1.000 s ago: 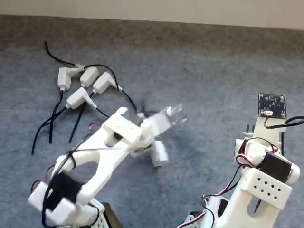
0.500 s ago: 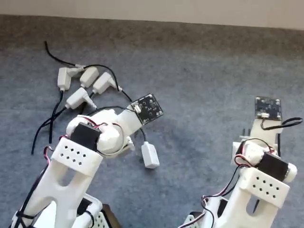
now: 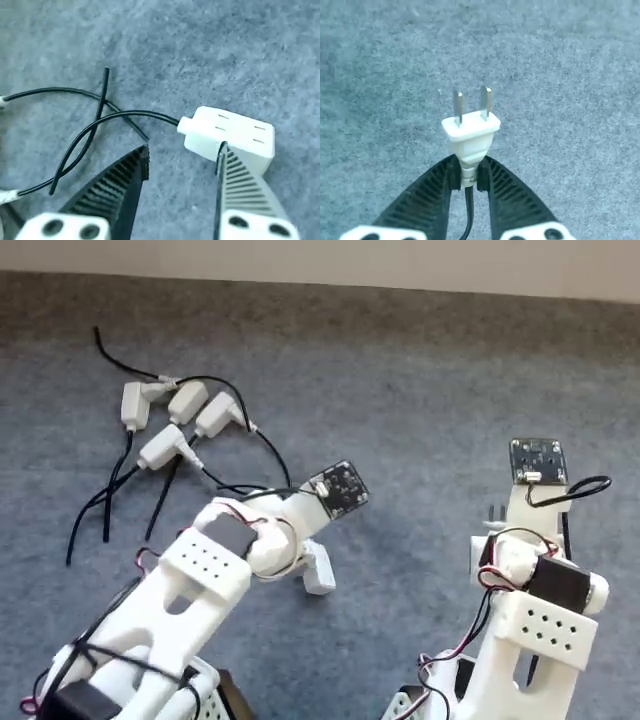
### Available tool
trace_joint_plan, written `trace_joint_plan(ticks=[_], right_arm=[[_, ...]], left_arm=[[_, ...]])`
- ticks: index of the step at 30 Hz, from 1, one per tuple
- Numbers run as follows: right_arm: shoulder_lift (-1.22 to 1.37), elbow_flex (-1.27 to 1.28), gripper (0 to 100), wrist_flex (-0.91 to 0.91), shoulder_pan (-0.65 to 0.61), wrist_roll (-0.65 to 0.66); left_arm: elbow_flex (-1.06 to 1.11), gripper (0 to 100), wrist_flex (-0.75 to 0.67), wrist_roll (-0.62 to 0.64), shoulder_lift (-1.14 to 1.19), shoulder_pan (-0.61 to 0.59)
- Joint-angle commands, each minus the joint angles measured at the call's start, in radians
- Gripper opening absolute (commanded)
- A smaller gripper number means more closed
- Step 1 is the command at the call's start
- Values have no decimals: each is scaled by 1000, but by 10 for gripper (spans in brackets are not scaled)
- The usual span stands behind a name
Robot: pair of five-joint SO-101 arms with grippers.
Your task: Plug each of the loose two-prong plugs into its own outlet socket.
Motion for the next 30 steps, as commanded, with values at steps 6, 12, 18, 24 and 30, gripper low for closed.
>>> trace_joint_plan(ticks=[6,12,18,24,30], right_arm=[[-8,-4,7,-7,-45,-9],[-8,-4,7,-5,-45,-9],[-8,-4,7,-5,-45,-9],[-7,-4,7,-5,-45,-9],[-4,18,7,-13,-101,-11]], left_arm=[[30,231,-54,2,71,10],[124,231,-54,-44,71,-10],[130,231,-54,-80,71,-90],[58,231,-52,-75,70,-160],[-168,231,49,-2,70,-203]])
